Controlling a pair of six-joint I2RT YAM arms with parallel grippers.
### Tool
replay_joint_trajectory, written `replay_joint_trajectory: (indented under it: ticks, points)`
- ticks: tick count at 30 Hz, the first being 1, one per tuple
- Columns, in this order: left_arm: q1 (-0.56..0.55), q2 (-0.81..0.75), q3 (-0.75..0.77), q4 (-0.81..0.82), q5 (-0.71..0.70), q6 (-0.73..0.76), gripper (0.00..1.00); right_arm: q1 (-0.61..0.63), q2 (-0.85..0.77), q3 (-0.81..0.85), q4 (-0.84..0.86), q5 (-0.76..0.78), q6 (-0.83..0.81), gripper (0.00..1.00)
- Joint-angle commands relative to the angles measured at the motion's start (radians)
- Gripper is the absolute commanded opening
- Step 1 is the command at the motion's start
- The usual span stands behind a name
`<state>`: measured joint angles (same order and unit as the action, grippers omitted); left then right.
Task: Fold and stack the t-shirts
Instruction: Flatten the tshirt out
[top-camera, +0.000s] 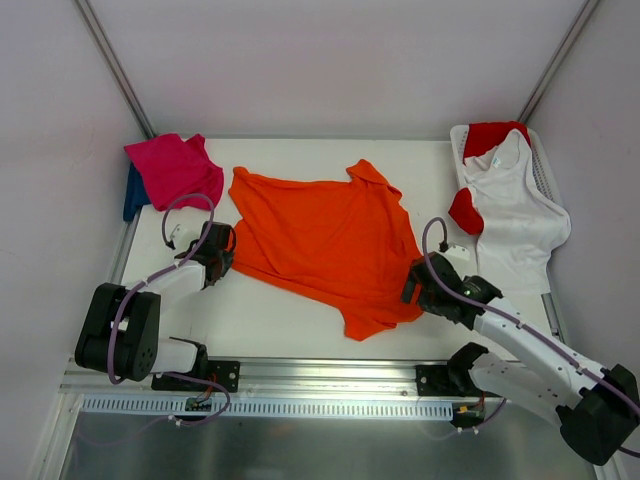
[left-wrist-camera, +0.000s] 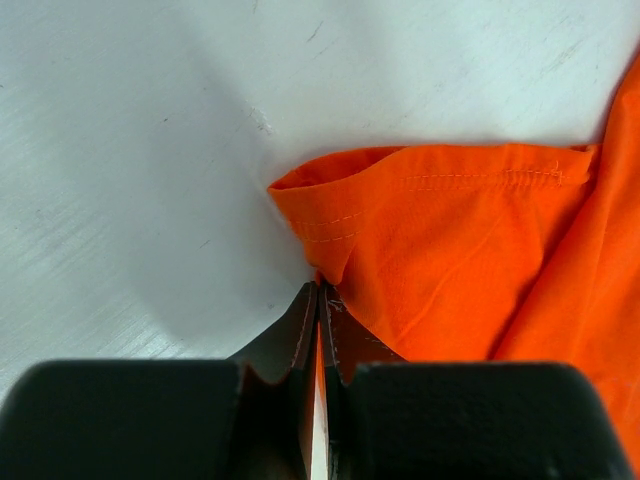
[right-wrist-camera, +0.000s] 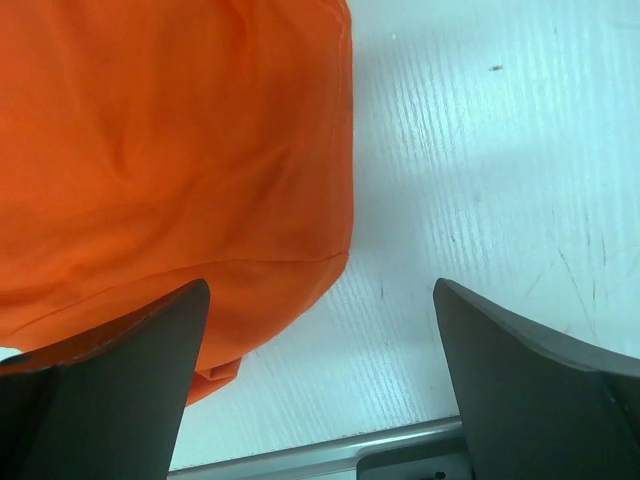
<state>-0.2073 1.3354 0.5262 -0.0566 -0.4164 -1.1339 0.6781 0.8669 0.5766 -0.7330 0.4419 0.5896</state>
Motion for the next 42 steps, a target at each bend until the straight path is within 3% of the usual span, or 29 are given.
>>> replay_joint_trajectory:
  ticks: [1,5,9,14,17,25,31,39,42]
  points:
    - [0.009,0.011,0.001,-0.012,0.002,0.011,0.0,-0.003,0.024,0.098,-0.088,0.035,-0.014,1.0]
    - [0.009,0.011,0.003,-0.009,0.005,0.013,0.0,0.038,-0.012,0.112,-0.082,-0.084,0.009,1.0]
    - [0.009,0.027,-0.002,0.0,0.013,0.01,0.0,0.2,-0.016,0.106,-0.06,-0.169,0.102,1.0]
    - [0.009,0.05,-0.005,0.02,0.036,0.008,0.0,0.377,0.133,0.127,-0.04,-0.201,0.179,0.99]
    - [0.009,0.05,-0.012,0.027,0.045,0.016,0.0,0.416,0.178,0.098,0.007,-0.204,0.225,0.99]
    - [0.009,0.025,-0.046,0.038,0.047,0.026,0.0,0.417,0.207,-0.093,0.208,-0.224,0.279,1.0]
    - [0.009,0.016,-0.054,0.04,0.048,0.026,0.0,0.397,0.231,-0.1,0.228,-0.175,0.254,0.96]
    - [0.009,0.019,-0.048,0.04,0.045,0.028,0.0,0.269,0.25,-0.146,0.339,-0.161,0.165,0.89]
    - [0.009,0.025,-0.045,0.04,0.047,0.029,0.0,0.224,0.308,-0.126,0.38,-0.186,0.13,0.73]
